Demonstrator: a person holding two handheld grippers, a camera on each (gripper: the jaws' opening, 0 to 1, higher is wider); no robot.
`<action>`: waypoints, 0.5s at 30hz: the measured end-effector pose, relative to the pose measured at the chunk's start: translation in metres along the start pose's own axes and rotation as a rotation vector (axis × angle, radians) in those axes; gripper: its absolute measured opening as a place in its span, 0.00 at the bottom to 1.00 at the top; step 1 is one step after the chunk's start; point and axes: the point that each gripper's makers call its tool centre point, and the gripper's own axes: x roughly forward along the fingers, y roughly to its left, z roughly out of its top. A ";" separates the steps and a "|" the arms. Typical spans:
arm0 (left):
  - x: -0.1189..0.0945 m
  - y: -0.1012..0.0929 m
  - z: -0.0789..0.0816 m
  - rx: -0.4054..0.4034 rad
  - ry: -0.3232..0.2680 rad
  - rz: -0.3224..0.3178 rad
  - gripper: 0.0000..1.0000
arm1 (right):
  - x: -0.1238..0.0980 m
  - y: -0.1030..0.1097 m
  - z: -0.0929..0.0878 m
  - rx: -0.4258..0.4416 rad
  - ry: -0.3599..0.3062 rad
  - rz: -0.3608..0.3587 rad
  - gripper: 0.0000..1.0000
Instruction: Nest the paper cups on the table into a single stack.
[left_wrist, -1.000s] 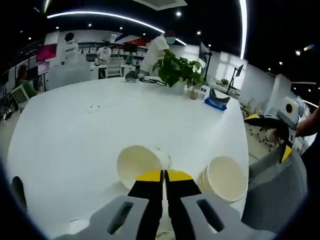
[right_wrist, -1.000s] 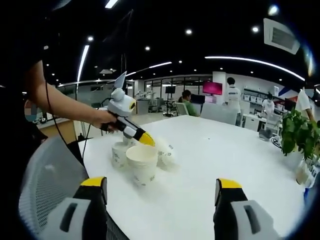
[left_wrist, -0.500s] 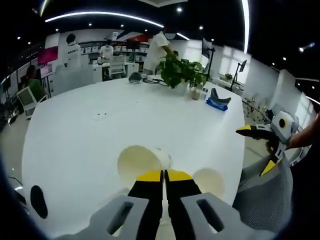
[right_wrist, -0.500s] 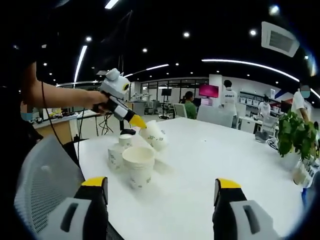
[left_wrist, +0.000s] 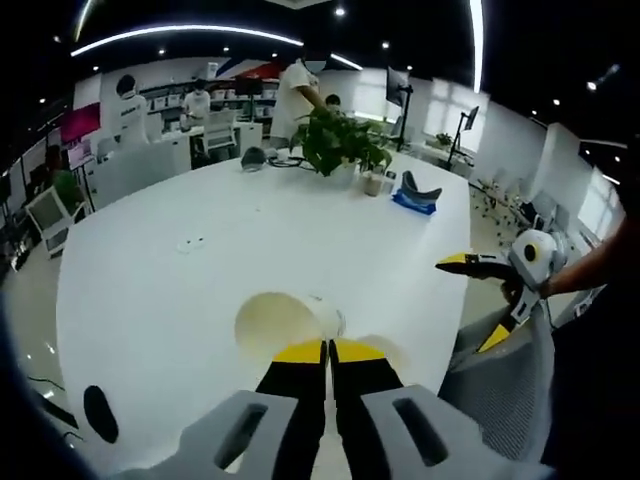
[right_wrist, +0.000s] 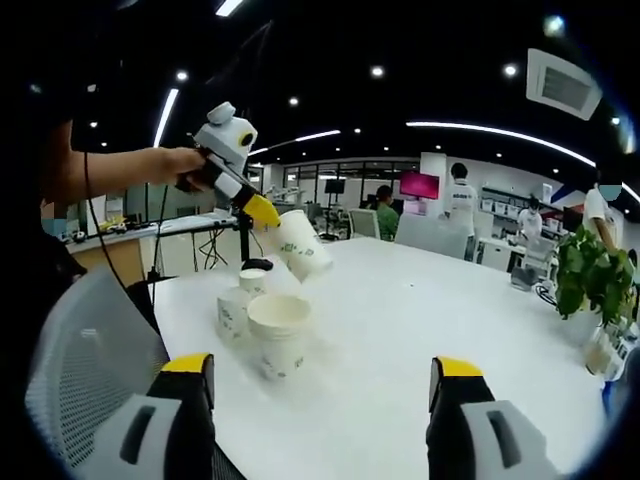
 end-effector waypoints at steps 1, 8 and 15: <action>-0.001 -0.004 0.000 0.011 0.005 -0.006 0.00 | 0.000 0.000 0.000 0.001 -0.001 0.001 0.90; -0.008 -0.030 0.001 0.092 0.048 -0.037 0.00 | 0.001 0.000 0.001 0.002 -0.006 0.001 0.90; -0.002 -0.048 -0.005 0.148 0.096 -0.057 0.00 | 0.001 0.003 0.001 -0.018 -0.003 0.009 0.90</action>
